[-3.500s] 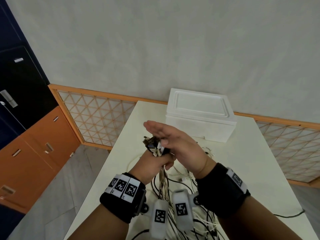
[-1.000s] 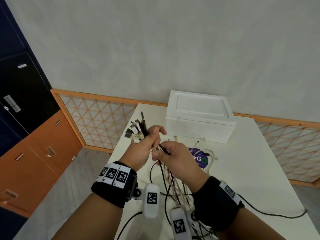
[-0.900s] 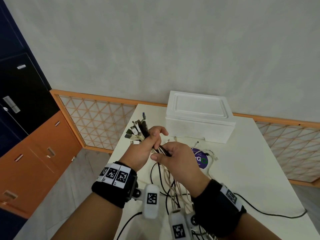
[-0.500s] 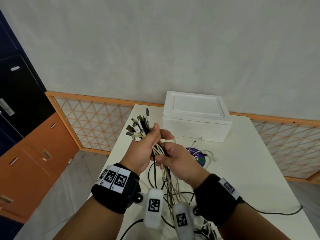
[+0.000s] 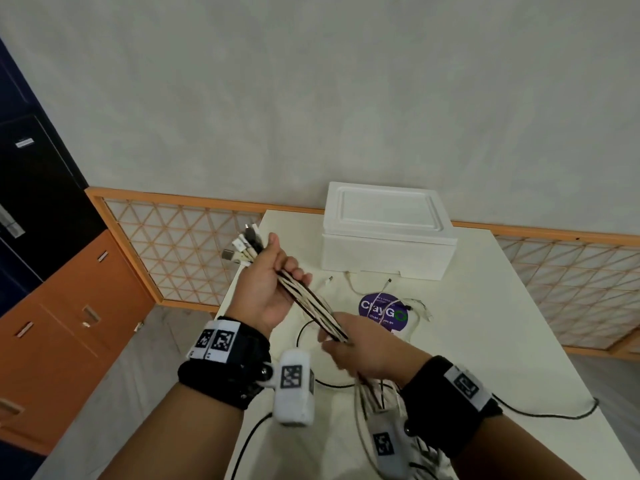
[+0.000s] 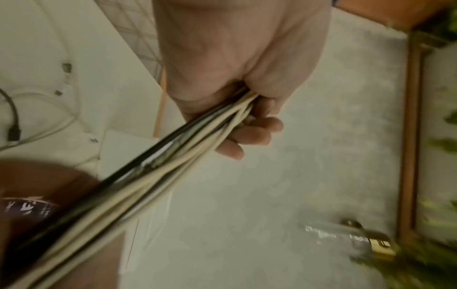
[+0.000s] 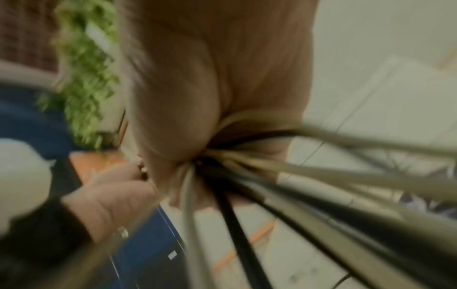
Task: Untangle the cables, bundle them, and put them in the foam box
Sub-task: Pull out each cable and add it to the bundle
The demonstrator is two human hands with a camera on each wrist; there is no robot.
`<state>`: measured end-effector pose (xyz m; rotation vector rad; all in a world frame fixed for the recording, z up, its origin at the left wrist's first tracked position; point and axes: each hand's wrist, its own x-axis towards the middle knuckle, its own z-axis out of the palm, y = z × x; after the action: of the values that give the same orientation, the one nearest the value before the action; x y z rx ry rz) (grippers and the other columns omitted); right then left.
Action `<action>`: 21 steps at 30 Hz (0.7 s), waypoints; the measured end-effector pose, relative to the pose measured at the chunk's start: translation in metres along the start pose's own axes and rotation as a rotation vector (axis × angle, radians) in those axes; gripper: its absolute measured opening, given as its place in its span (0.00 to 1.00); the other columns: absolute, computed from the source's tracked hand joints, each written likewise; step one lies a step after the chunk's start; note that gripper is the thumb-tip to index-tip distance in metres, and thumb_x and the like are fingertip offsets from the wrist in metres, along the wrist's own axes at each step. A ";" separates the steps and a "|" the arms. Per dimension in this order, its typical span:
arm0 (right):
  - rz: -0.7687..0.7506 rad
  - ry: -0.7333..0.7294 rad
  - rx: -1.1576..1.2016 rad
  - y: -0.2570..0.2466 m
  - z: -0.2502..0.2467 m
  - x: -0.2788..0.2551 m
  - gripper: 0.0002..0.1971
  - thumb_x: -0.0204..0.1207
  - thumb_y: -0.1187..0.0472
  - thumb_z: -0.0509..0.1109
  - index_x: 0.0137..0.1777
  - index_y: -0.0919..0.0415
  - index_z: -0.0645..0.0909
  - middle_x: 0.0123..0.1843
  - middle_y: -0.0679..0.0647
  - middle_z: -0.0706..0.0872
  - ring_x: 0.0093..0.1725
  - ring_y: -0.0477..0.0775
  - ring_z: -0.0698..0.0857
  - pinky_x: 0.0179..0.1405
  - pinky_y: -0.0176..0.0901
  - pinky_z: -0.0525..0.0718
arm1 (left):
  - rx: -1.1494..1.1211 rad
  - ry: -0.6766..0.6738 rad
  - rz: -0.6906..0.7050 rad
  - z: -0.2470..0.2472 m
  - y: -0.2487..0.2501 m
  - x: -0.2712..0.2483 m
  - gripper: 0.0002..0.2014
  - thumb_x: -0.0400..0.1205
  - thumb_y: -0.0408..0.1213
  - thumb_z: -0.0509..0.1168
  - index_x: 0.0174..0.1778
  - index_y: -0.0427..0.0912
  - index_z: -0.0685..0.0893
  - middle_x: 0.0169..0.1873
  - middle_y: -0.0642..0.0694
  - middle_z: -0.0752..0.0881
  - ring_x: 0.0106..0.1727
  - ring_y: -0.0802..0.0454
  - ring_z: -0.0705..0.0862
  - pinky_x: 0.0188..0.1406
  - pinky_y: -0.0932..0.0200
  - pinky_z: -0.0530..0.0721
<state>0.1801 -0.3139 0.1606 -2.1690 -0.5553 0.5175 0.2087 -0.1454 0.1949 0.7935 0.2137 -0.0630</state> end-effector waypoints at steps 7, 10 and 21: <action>-0.025 0.125 -0.614 0.008 -0.003 -0.020 0.12 0.80 0.44 0.62 0.53 0.52 0.71 0.48 0.55 0.85 0.52 0.60 0.84 0.41 0.47 0.74 | 0.124 0.114 -0.073 -0.025 -0.022 0.012 0.25 0.85 0.50 0.61 0.21 0.46 0.65 0.16 0.51 0.63 0.17 0.54 0.66 0.24 0.60 0.79; -0.338 0.198 -0.949 -0.002 0.003 -0.031 0.15 0.74 0.42 0.63 0.39 0.55 0.75 0.30 0.51 0.84 0.28 0.55 0.84 0.22 0.39 0.65 | 0.332 0.222 -0.115 -0.038 -0.042 0.020 0.23 0.85 0.49 0.61 0.26 0.43 0.69 0.19 0.47 0.67 0.17 0.52 0.71 0.35 0.52 0.83; 0.044 0.091 -0.135 0.075 -0.028 -0.038 0.15 0.84 0.51 0.59 0.35 0.50 0.76 0.26 0.42 0.80 0.27 0.38 0.76 0.35 0.36 0.74 | -0.268 -0.159 -0.177 0.017 -0.068 -0.020 0.24 0.78 0.46 0.61 0.16 0.42 0.69 0.39 0.37 0.89 0.43 0.47 0.89 0.58 0.50 0.84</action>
<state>0.1794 -0.3945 0.1240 -2.3252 -0.5068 0.4131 0.1828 -0.2052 0.1631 0.4988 0.1379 -0.2588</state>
